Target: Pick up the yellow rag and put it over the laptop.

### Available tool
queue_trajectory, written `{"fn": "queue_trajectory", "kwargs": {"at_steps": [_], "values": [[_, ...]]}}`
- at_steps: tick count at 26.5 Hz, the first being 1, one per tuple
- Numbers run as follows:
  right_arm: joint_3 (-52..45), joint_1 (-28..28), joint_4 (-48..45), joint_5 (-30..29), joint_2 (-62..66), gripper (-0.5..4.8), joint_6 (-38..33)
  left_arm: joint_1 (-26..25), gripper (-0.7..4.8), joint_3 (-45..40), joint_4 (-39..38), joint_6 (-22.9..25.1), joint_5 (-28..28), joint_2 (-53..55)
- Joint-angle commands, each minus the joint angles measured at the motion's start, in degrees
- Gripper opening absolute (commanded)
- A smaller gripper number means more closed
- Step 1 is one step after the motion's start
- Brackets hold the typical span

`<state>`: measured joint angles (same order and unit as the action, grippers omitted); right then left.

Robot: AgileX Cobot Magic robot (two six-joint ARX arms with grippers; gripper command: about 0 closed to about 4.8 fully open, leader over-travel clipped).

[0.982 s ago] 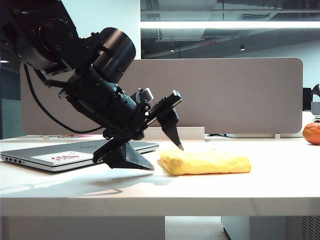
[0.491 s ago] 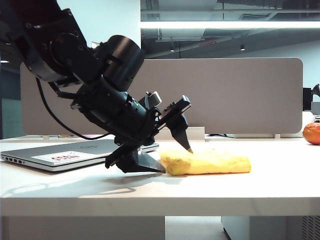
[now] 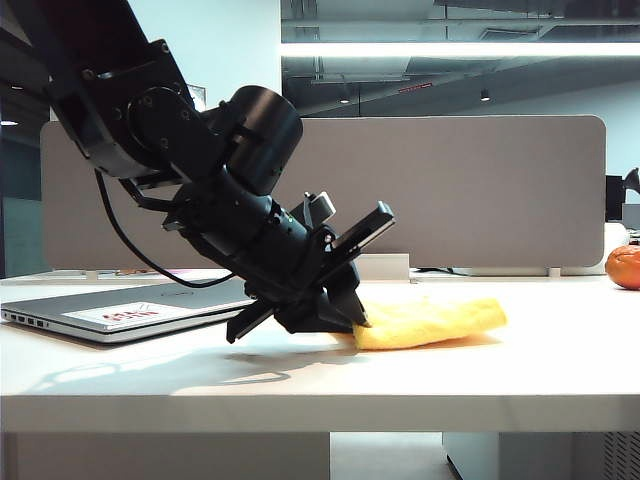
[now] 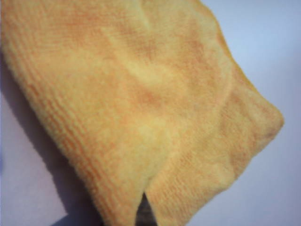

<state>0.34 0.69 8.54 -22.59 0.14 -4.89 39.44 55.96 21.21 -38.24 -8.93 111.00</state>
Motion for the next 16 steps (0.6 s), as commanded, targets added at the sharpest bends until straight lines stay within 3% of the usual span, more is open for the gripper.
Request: {"fn": "queue_trajectory", "kwargs": {"at_steps": [1, 8, 16], "values": [[-0.22, -0.02, -0.68, -0.07, -0.07, -0.06, -0.04, 0.11, -0.06, 0.33, 4.24, 0.28, -1.05, -0.26], [-0.22, -0.02, -0.68, -0.04, -0.07, -0.06, -0.04, -0.98, -0.06, 0.42, 6.16, 3.37, -2.69, -3.28], [-0.22, -0.02, -0.68, -0.07, -0.07, -0.06, -0.04, -6.82, -0.06, 0.42, 4.46, 4.09, -2.91, -9.05]]}}
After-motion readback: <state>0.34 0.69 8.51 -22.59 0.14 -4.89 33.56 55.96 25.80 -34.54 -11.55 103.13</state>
